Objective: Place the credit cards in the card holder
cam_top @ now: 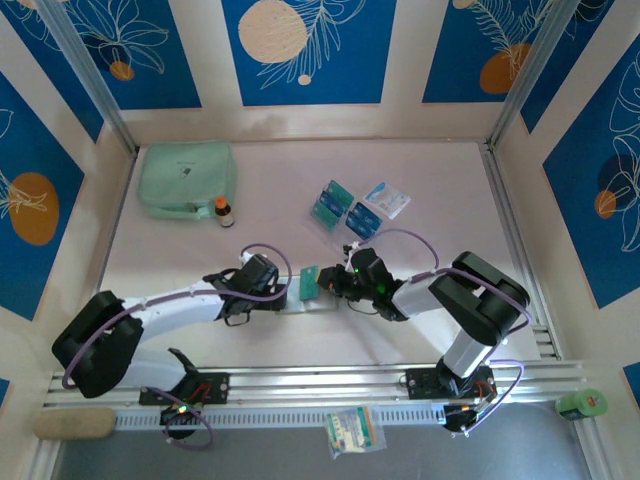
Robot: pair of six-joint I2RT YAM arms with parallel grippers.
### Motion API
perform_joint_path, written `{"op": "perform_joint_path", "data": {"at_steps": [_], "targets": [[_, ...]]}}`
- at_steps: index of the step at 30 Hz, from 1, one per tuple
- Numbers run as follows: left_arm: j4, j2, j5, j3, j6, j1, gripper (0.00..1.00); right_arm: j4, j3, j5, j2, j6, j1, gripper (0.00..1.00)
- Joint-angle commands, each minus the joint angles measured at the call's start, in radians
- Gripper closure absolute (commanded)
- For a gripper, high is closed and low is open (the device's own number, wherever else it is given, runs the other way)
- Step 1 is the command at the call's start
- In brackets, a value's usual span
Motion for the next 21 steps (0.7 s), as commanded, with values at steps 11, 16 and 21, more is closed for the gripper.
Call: {"op": "perform_joint_path", "data": {"at_steps": [11,16,21], "targets": [[-0.01,0.027,0.011,0.007,0.007,0.007,0.0,0.009,-0.035,-0.001,0.009,0.004,0.001,1.0],[-0.003,0.035,0.009,0.002,0.01,0.008,0.0,-0.005,-0.043,-0.009,0.0,-0.01,0.002,1.0],[0.002,0.044,0.009,-0.003,0.008,0.007,0.0,-0.024,-0.036,-0.028,-0.003,-0.032,0.002,1.0]]}}
